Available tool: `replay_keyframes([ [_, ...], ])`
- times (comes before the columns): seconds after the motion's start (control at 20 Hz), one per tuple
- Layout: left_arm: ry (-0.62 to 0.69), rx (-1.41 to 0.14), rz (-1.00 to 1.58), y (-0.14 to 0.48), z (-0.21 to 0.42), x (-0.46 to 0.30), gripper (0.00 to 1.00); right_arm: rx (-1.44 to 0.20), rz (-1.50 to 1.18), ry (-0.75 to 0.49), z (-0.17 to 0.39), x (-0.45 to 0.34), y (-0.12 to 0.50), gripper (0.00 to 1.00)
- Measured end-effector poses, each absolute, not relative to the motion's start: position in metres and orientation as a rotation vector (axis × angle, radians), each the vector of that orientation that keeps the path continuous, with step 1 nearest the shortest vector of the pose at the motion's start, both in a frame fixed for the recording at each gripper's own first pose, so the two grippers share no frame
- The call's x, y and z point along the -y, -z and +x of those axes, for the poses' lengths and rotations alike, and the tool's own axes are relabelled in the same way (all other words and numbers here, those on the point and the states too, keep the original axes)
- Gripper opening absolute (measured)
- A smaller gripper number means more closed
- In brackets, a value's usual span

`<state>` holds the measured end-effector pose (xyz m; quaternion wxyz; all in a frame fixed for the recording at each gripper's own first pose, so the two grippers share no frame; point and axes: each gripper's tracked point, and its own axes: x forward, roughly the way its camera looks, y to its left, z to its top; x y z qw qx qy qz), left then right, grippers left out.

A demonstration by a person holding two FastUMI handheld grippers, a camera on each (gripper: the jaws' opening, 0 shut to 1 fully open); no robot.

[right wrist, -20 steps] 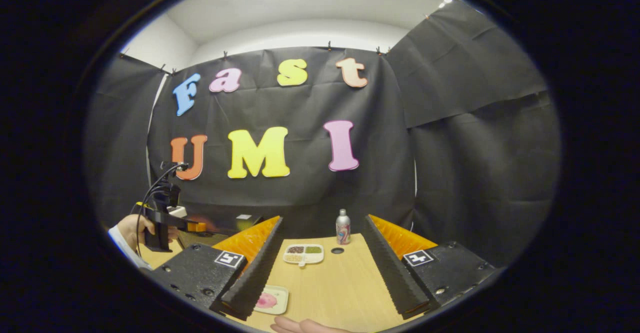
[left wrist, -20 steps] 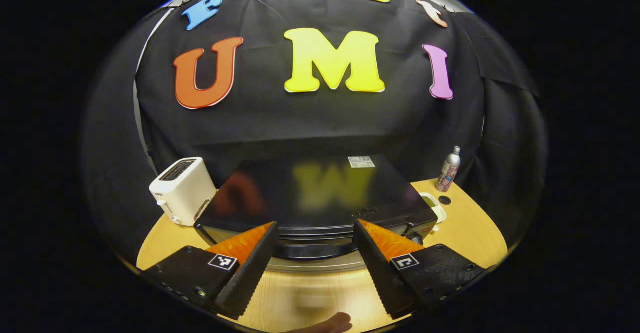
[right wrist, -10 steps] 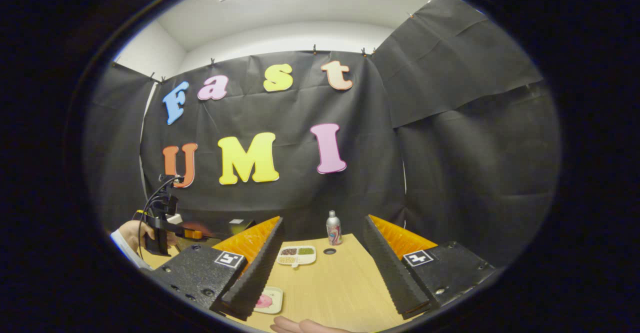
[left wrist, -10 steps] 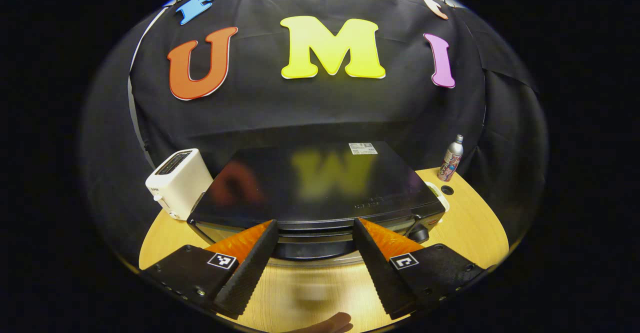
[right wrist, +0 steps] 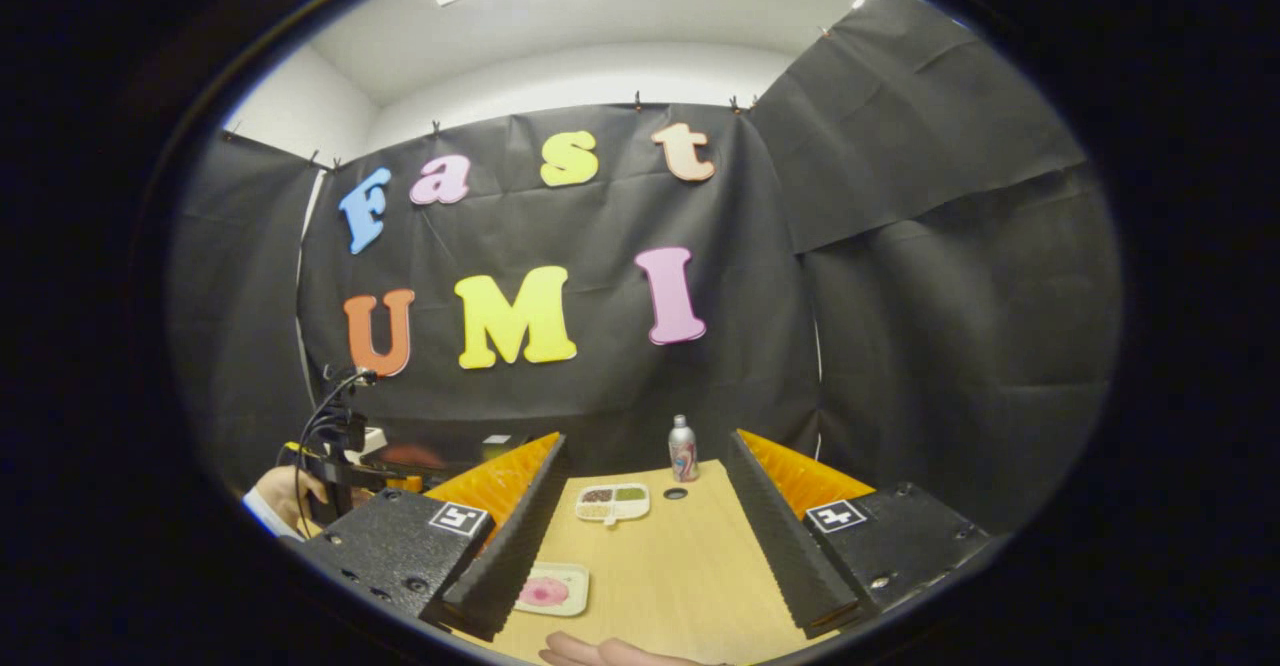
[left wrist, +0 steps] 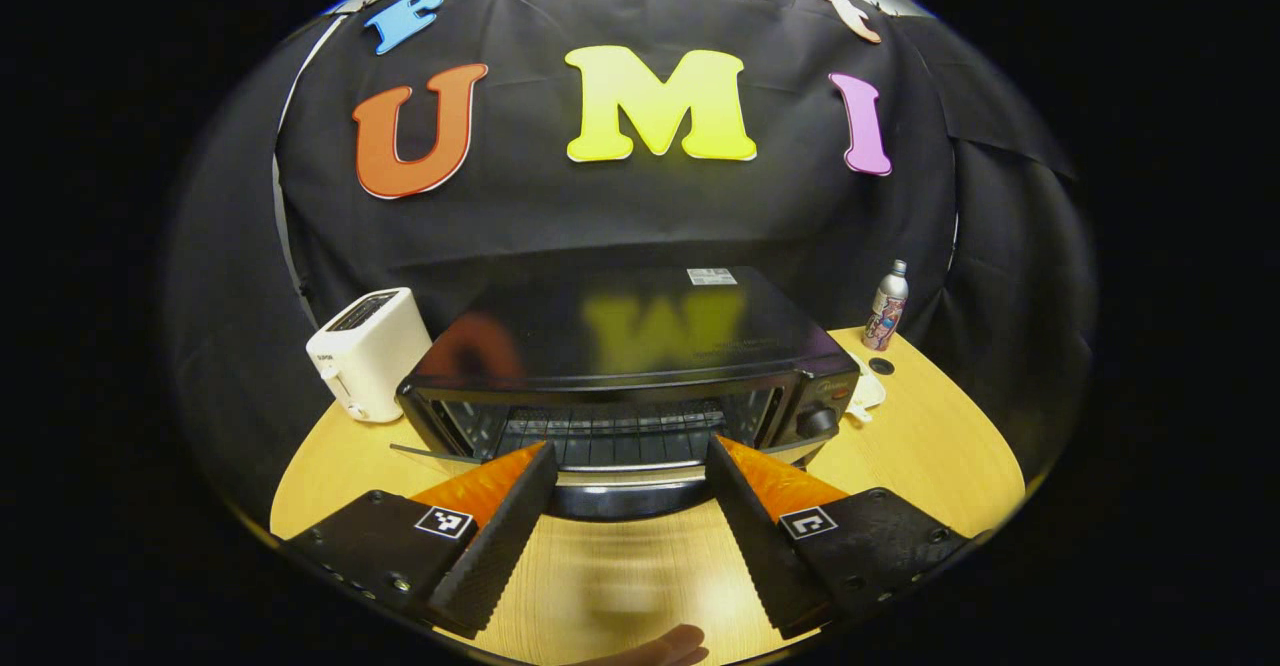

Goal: Open the electric oven with the left hand, put the food in, and close the electric oven.

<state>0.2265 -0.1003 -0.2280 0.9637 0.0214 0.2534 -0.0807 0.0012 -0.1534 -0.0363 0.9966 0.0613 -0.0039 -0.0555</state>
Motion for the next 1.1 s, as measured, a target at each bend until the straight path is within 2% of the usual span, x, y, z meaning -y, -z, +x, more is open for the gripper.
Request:
replay_keyframes([
  [0.5, 0.150, -0.471, 0.013, 0.268, 0.166, 0.092, 0.94, -0.024, 0.102, 0.075, -0.021, 0.131, 0.039, 0.96],
  [0.75, 0.142, -0.447, 0.028, 0.287, 0.152, 0.092, 0.95, -0.062, 0.087, 0.055, -0.018, 0.118, 0.053, 0.96],
  [1.1, 0.138, -0.496, 0.009, 0.327, 0.130, 0.091, 0.95, -0.147, 0.063, 0.019, -0.002, 0.100, 0.082, 0.96],
])
